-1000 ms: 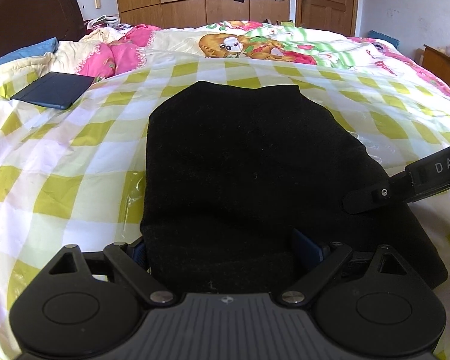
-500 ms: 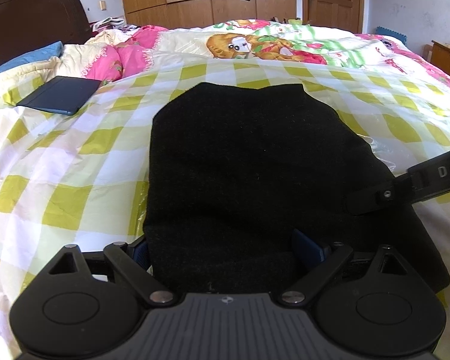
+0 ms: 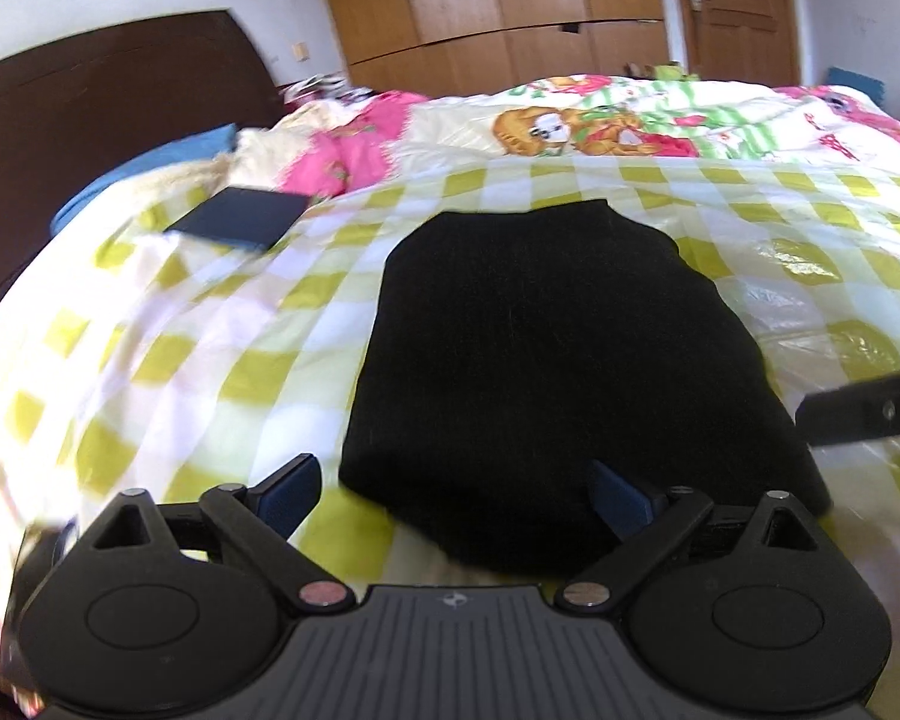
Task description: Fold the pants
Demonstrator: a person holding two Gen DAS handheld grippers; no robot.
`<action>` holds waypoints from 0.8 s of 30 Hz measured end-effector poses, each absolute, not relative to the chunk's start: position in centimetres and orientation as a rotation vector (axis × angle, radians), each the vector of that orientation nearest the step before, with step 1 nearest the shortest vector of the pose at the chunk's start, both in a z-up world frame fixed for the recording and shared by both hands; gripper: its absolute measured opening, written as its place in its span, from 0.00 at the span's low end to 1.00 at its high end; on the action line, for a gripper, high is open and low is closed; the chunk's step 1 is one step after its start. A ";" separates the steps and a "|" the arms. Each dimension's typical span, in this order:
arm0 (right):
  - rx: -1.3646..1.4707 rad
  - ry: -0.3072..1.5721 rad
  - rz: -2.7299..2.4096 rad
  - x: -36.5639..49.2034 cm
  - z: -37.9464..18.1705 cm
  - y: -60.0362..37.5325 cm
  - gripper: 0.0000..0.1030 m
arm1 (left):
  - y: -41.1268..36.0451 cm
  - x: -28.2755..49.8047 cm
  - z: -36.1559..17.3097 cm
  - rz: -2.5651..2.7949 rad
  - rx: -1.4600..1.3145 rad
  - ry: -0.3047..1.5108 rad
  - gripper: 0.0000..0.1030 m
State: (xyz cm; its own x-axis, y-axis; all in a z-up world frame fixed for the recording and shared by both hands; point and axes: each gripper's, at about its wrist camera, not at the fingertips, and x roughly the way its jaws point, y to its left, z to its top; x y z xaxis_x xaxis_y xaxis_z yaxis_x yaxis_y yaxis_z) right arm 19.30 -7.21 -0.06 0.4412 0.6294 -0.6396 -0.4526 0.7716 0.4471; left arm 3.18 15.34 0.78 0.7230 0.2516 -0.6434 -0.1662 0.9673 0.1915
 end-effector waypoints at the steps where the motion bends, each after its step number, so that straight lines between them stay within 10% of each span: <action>1: 0.223 0.893 0.681 18.9 -0.2 -7.4 0.39 | 15.1 2.6 0.8 0.242 0.110 0.732 1.00; 24: 0.190 0.910 0.701 13.3 -1.2 -9.6 0.40 | 12.0 -3.6 1.3 0.300 -0.031 0.745 1.00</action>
State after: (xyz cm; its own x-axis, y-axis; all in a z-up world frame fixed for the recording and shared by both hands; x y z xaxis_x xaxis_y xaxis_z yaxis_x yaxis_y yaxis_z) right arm 13.32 -9.60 -1.22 0.4120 0.6300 -0.6583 -0.4756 0.7649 0.4343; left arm -3.57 12.03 1.32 0.6946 0.2582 -0.6715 -0.2800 0.9568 0.0783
